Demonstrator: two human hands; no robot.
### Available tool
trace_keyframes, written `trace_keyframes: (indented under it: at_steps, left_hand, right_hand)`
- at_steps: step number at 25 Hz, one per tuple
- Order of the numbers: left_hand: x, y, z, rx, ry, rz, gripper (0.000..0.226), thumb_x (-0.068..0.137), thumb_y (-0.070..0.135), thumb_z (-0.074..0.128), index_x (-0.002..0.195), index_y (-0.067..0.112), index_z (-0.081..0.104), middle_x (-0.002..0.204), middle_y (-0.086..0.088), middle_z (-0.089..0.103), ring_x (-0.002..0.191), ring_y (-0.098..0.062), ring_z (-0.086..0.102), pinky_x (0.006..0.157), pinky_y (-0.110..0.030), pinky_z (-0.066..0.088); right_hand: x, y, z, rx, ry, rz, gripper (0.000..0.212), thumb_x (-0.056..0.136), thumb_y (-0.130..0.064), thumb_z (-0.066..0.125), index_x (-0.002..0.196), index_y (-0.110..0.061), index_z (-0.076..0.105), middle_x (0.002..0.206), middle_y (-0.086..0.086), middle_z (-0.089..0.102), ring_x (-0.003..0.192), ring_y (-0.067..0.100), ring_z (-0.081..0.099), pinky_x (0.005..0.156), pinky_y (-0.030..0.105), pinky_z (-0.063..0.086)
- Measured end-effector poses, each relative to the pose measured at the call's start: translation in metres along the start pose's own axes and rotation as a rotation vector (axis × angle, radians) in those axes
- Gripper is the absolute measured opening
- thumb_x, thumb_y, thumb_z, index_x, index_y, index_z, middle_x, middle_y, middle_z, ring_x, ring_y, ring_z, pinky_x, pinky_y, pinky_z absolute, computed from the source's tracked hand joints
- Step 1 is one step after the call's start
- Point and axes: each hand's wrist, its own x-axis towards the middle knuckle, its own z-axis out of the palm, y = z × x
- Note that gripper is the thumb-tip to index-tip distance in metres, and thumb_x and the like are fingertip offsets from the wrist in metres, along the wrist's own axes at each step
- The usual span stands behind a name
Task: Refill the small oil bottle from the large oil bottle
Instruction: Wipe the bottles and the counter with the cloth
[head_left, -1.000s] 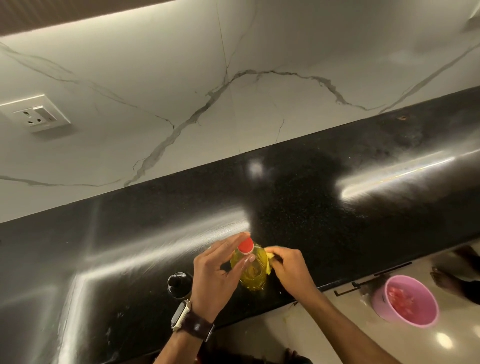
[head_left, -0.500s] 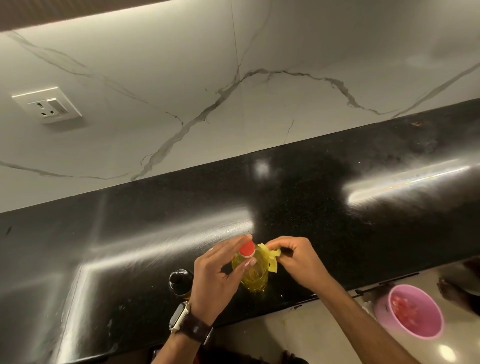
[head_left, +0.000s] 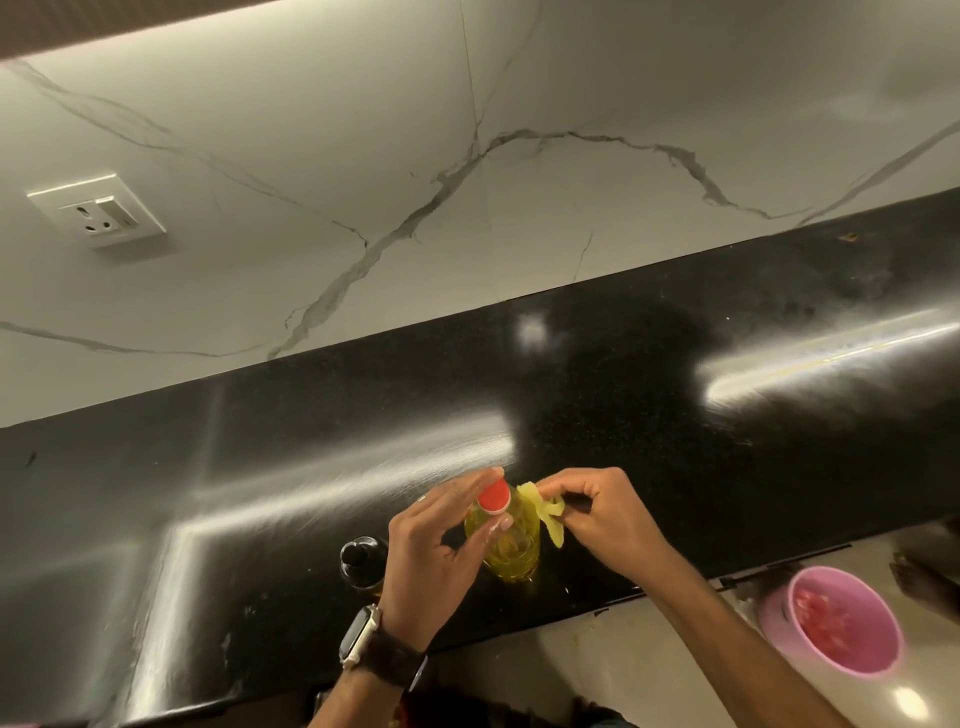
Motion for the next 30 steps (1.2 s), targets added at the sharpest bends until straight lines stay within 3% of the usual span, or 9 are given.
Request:
trace_keyframes:
  at_steps: [4, 6, 8, 11, 14, 17, 22, 27, 30]
  left_hand:
    - [0.0, -0.003, 0.0, -0.004, -0.003, -0.008, 0.054, 0.089, 0.041, 0.077, 0.14, 0.046, 0.059, 0.133, 0.023, 0.068, 0.117, -0.005, 0.07, 0.086, -0.038, 0.065]
    - [-0.001, -0.004, 0.0, -0.005, -0.006, -0.006, 0.054, 0.089, 0.04, 0.077, 0.14, 0.046, 0.059, 0.132, 0.023, 0.068, 0.116, -0.005, 0.07, 0.085, -0.038, 0.065]
    - [-0.001, -0.002, 0.0, -0.001, -0.008, 0.003, 0.055, 0.089, 0.04, 0.077, 0.14, 0.048, 0.058, 0.133, 0.024, 0.067, 0.116, -0.005, 0.07, 0.085, -0.038, 0.065]
    - [0.0, -0.003, 0.001, -0.007, -0.021, -0.007, 0.056, 0.088, 0.036, 0.079, 0.14, 0.045, 0.059, 0.133, 0.025, 0.067, 0.116, -0.005, 0.07, 0.085, -0.037, 0.065]
    - [0.001, 0.001, -0.003, -0.022, -0.044, -0.026, 0.055, 0.088, 0.034, 0.079, 0.139, 0.043, 0.06, 0.132, 0.025, 0.067, 0.117, -0.005, 0.07, 0.089, -0.035, 0.064]
    - [0.009, 0.003, -0.012, -0.056, -0.128, -0.055, 0.05, 0.09, 0.026, 0.076, 0.138, 0.036, 0.062, 0.133, 0.019, 0.069, 0.123, -0.007, 0.067, 0.098, -0.041, 0.06]
    - [0.026, 0.003, -0.025, -0.029, -0.296, -0.004, 0.051, 0.09, -0.001, 0.075, 0.134, 0.024, 0.065, 0.145, 0.015, 0.062, 0.14, -0.012, 0.055, 0.114, -0.037, 0.048]
    - [0.025, 0.012, -0.019, 0.028, -0.186, 0.011, 0.053, 0.083, 0.016, 0.084, 0.13, 0.036, 0.068, 0.127, 0.019, 0.071, 0.118, -0.002, 0.068, 0.097, -0.032, 0.06]
    - [0.03, 0.014, -0.02, 0.052, -0.177, 0.036, 0.055, 0.082, 0.013, 0.085, 0.13, 0.033, 0.068, 0.125, 0.019, 0.072, 0.115, 0.002, 0.068, 0.095, -0.027, 0.06]
  right_hand:
    - [0.022, -0.017, 0.013, 0.031, -0.074, -0.146, 0.033, 0.092, -0.025, 0.069, 0.11, -0.052, 0.073, 0.105, -0.03, 0.074, 0.102, -0.003, 0.071, 0.085, 0.013, 0.056]
    - [0.029, 0.002, 0.021, -0.061, -0.135, -0.107, 0.021, 0.096, -0.023, 0.068, 0.107, -0.038, 0.078, 0.099, -0.016, 0.078, 0.095, 0.005, 0.073, 0.082, 0.023, 0.059]
    - [0.025, 0.03, 0.028, -0.125, -0.184, -0.028, 0.017, 0.098, -0.023, 0.067, 0.086, -0.024, 0.08, 0.084, -0.005, 0.075, 0.082, 0.013, 0.07, 0.079, 0.037, 0.058]
    - [0.011, 0.064, 0.043, -0.304, -0.126, 0.036, 0.026, 0.098, -0.021, 0.063, 0.075, -0.021, 0.075, 0.079, -0.009, 0.072, 0.083, 0.01, 0.062, 0.081, 0.031, 0.053]
    - [-0.005, 0.082, 0.058, -0.528, -0.07, 0.092, 0.024, 0.097, -0.016, 0.058, 0.084, -0.027, 0.075, 0.088, -0.012, 0.072, 0.091, 0.01, 0.053, 0.072, 0.025, 0.051]
    - [-0.016, 0.095, 0.061, -0.633, -0.042, 0.061, 0.025, 0.091, -0.007, 0.066, 0.105, -0.022, 0.081, 0.108, -0.012, 0.075, 0.099, 0.014, 0.058, 0.079, 0.027, 0.053]
    - [-0.034, 0.094, 0.059, -0.154, 0.218, 0.272, 0.034, 0.086, 0.003, 0.073, 0.111, -0.02, 0.079, 0.107, -0.011, 0.075, 0.1, 0.002, 0.069, 0.092, 0.027, 0.059]
    - [-0.03, 0.047, 0.063, 0.435, 0.363, 0.458, 0.028, 0.088, 0.006, 0.074, 0.1, -0.018, 0.08, 0.093, -0.003, 0.08, 0.097, 0.022, 0.076, 0.079, 0.028, 0.062]
    - [-0.025, 0.01, 0.062, 0.508, 0.449, 0.342, 0.032, 0.087, 0.002, 0.076, 0.095, -0.029, 0.082, 0.091, -0.006, 0.08, 0.091, 0.013, 0.076, 0.072, 0.017, 0.058]
